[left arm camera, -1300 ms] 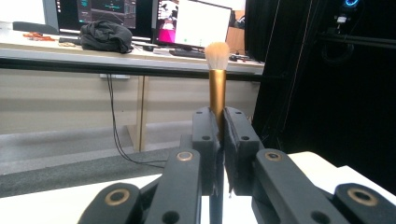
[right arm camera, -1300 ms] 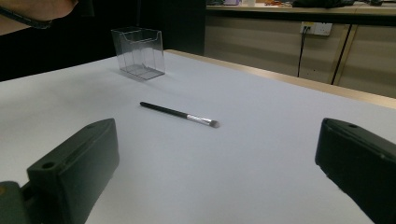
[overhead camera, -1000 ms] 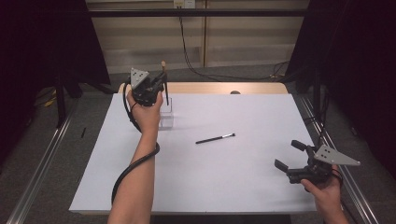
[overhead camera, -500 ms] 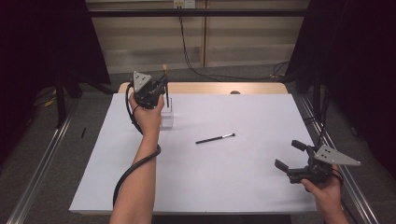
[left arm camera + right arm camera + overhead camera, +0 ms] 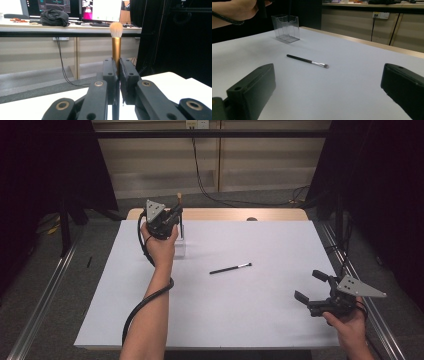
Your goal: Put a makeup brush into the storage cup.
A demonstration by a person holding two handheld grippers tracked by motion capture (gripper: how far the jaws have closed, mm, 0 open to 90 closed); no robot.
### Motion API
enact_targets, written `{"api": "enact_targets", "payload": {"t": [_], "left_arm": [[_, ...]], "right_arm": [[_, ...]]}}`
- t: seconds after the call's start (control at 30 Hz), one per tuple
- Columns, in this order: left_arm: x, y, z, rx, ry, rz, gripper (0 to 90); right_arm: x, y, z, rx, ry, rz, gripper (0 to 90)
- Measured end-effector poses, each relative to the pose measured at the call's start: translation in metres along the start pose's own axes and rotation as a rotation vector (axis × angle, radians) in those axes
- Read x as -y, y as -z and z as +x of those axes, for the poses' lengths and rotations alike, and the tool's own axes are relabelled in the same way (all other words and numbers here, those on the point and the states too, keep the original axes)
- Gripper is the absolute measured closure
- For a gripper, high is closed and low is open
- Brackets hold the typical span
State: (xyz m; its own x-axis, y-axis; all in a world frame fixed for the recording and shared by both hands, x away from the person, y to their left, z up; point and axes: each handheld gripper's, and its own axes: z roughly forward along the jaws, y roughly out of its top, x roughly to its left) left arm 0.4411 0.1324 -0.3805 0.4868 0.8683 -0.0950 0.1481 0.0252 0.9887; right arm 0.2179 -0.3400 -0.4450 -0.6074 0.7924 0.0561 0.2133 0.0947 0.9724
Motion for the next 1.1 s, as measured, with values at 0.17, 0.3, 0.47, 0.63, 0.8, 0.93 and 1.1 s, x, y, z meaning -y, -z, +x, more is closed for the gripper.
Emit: {"api": "enact_targets", "payload": {"t": [0.17,0.3,0.47,0.63,0.8,0.93,1.1], "left_arm": [[0.003,0.001,0.001,0.001,0.005,0.003,83.9],[0.006,0.002,0.002,-0.006,0.012,0.006,83.9],[0.011,0.004,0.004,-0.01,0.017,0.011,83.8],[0.013,0.006,0.005,-0.01,0.018,0.013,83.7],[0.014,0.007,0.005,-0.015,0.02,0.013,83.8],[0.015,0.008,0.006,-0.014,0.018,0.018,83.7],[0.016,0.008,0.007,-0.017,0.021,0.017,83.7]], "right_arm": [[0.0,0.0,0.0,-0.002,0.001,-0.001,0.0],[0.0,-0.001,0.0,-0.001,0.003,0.001,0.0],[0.0,-0.001,0.0,-0.002,0.003,0.0,0.0],[0.0,-0.001,0.0,-0.002,0.003,0.0,0.0],[0.0,-0.001,0.0,-0.002,0.006,0.0,0.0],[0.0,-0.001,0.0,-0.003,0.004,0.001,0.0],[0.0,-0.001,0.001,-0.003,0.004,0.001,0.0]]}}
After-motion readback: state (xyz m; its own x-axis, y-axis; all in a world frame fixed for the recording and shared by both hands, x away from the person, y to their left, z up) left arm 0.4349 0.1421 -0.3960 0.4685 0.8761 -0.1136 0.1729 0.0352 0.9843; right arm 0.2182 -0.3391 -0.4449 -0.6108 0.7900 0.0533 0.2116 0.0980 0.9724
